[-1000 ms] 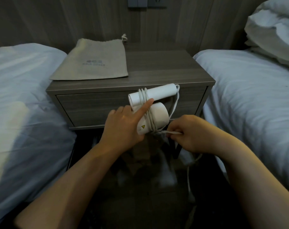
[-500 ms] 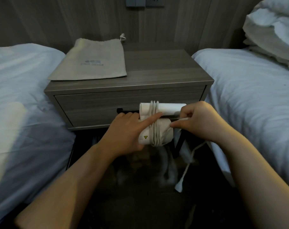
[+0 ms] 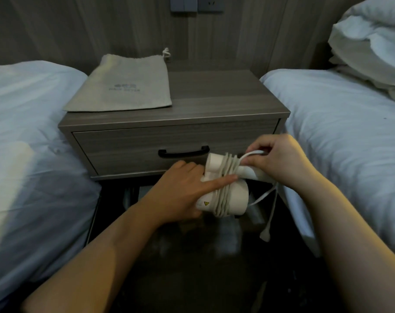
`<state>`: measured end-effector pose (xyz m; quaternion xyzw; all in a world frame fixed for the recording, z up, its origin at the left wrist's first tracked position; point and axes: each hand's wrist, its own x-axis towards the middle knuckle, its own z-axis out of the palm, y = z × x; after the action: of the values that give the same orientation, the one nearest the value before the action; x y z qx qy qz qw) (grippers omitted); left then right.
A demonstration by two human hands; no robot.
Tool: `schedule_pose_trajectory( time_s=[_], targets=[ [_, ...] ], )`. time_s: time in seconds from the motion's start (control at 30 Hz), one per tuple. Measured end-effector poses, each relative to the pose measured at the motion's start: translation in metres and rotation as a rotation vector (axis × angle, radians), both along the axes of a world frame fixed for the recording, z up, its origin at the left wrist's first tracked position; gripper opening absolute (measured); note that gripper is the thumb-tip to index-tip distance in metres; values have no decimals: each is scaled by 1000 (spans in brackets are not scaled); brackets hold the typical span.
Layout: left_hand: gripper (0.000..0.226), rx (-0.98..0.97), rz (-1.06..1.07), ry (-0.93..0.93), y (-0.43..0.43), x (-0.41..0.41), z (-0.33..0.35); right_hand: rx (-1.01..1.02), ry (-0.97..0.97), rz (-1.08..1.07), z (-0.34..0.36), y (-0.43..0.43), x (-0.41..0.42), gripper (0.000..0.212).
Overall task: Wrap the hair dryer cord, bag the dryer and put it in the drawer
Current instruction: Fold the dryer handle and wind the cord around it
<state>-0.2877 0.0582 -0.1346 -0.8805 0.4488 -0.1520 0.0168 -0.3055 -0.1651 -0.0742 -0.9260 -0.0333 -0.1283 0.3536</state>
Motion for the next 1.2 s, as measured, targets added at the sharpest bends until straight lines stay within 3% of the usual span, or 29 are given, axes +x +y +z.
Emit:
schedule_pose_trajectory(
  time_s=[0.37, 0.53, 0.67, 0.77, 0.83, 0.93, 1.0, 1.1, 1.2],
  targets=[
    [95, 18, -7, 5, -1, -2, -6, 3, 19, 2, -21, 4, 8, 8],
    [93, 4, -9, 157, 0, -4, -2, 0, 7, -195, -26, 6, 12, 26],
    [91, -6, -9, 176, 4, -2, 3, -33, 82, -161, -22, 2, 14, 27],
    [93, -46, 5, 272, 7, -2, 6, 305, 185, 54, -16, -14, 20, 15],
    [95, -66, 3, 301, 6, -3, 7, 595, 293, 173, -17, -32, 25, 21],
    [99, -125, -5, 381, 1, -6, 7, 953, 418, 160, -29, -52, 34, 35],
    [102, -247, 2, 520, -3, -10, 8, 1149, 481, 132, -41, -55, 39, 4],
    [105, -442, 51, 754, -3, -12, 12, 1243, 632, 275, -62, -51, 45, 57],
    [107, -606, 99, 919, 1, -8, 12, 1245, 610, 359, -67, -38, 48, 45]
  ],
)
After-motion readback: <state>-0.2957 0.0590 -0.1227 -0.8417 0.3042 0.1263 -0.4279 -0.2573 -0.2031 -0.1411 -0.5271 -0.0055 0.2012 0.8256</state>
